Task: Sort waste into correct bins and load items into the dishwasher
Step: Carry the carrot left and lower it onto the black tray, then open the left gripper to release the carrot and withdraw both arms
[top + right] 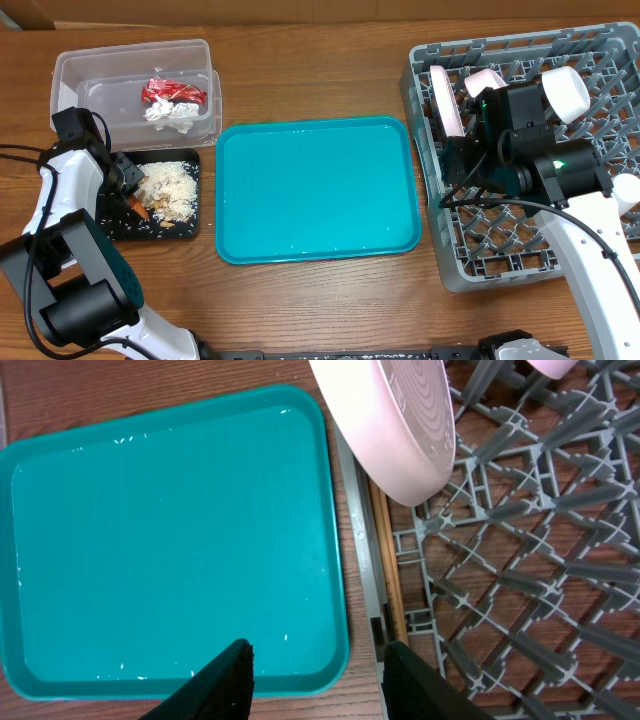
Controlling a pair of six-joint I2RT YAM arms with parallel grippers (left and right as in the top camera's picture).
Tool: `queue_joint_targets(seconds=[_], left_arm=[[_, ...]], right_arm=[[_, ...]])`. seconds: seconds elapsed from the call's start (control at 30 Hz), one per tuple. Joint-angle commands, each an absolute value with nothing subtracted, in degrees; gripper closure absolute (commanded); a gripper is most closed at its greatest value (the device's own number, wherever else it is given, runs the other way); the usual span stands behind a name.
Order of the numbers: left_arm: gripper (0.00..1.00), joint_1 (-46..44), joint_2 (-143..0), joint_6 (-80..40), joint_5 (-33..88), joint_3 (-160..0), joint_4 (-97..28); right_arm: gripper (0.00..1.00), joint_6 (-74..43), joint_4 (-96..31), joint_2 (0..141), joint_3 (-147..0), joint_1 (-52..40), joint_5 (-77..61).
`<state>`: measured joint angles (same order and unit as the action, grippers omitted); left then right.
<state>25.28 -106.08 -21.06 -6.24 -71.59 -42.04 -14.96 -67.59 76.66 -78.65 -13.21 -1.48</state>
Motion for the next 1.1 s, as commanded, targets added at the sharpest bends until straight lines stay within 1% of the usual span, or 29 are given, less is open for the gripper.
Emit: queue_joint_targets(seconds=[0.0, 0.1, 0.17, 0.2, 0.4, 0.53, 0.93, 1.07], left_arm=[[0.96, 25.47, -105.65, -21.85, -6.81, -71.4, -41.5], [0.92, 25.47, -105.65, -21.87, -7.92, -71.37, -41.71], [0.84, 25.47, -105.65, -21.85, -7.9, -71.37, -41.89], [0.82, 25.47, -105.65, -21.87, -7.92, -71.4, -42.11], [0.82, 25.47, -105.65, -21.87, -8.14, -71.33, -42.76], [0.83, 25.47, -105.65, -21.89, -10.57, -70.54, -42.5], [0.81, 25.5, -105.65, -21.91, -11.31, -65.08, -36.03], [0.75, 25.5, -105.65, -21.91, -11.33, -64.97, -35.99]], right_arm=[[0.56, -14.57, -67.48, 76.53, -78.7, -13.43, -1.15], [0.56, -14.57, -67.46, 76.53, -78.7, -13.43, -1.15], [0.55, -14.57, -67.46, 76.53, -78.7, -13.45, -1.17], [0.55, -14.57, -67.46, 76.53, -78.7, -13.43, -1.15], [0.55, -14.57, -67.48, 76.53, -78.7, -13.43, -1.15], [0.55, -14.57, -67.66, 76.53, -78.7, -13.45, -1.15], [0.55, -14.57, -67.77, 76.53, -78.7, -13.43, -1.15], [0.55, -14.57, -67.75, 76.53, -78.7, -13.43, -1.15]])
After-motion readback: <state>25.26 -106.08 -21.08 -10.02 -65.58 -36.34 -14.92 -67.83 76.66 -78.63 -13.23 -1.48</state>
